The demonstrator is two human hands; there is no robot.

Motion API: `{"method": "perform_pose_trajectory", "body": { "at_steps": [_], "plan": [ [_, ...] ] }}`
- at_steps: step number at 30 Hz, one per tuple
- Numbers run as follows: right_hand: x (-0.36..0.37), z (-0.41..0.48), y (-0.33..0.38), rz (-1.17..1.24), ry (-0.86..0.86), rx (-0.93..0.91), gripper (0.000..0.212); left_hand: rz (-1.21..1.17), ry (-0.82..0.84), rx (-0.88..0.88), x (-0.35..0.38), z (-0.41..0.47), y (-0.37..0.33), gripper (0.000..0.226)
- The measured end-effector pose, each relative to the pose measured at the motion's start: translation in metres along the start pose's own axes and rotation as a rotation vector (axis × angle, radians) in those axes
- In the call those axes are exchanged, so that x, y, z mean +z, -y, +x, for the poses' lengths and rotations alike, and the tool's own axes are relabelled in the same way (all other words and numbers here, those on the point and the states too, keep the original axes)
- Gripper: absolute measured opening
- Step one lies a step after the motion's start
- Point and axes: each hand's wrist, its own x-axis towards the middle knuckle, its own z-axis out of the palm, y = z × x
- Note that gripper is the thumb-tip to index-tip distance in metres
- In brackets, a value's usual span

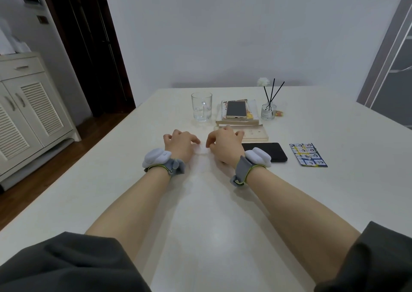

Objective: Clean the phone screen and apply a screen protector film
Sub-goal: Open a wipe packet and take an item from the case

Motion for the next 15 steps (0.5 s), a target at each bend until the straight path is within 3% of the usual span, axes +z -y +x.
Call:
{"method": "perform_pose_trajectory", "body": {
  "at_steps": [4,10,15],
  "plan": [
    [0.000,0.001,-0.001,0.005,-0.093,0.035,0.033,-0.004,-0.083,-0.012,-0.003,-0.002,-0.004,0.034],
    [0.004,0.001,-0.007,-0.138,0.058,0.032,0.032,0.060,-0.001,-0.038,-0.006,-0.007,-0.012,0.023],
    [-0.011,0.006,-0.023,-0.041,-0.091,0.218,0.031,0.075,-0.063,-0.056,-0.008,-0.005,-0.021,0.022]
  ]
}}
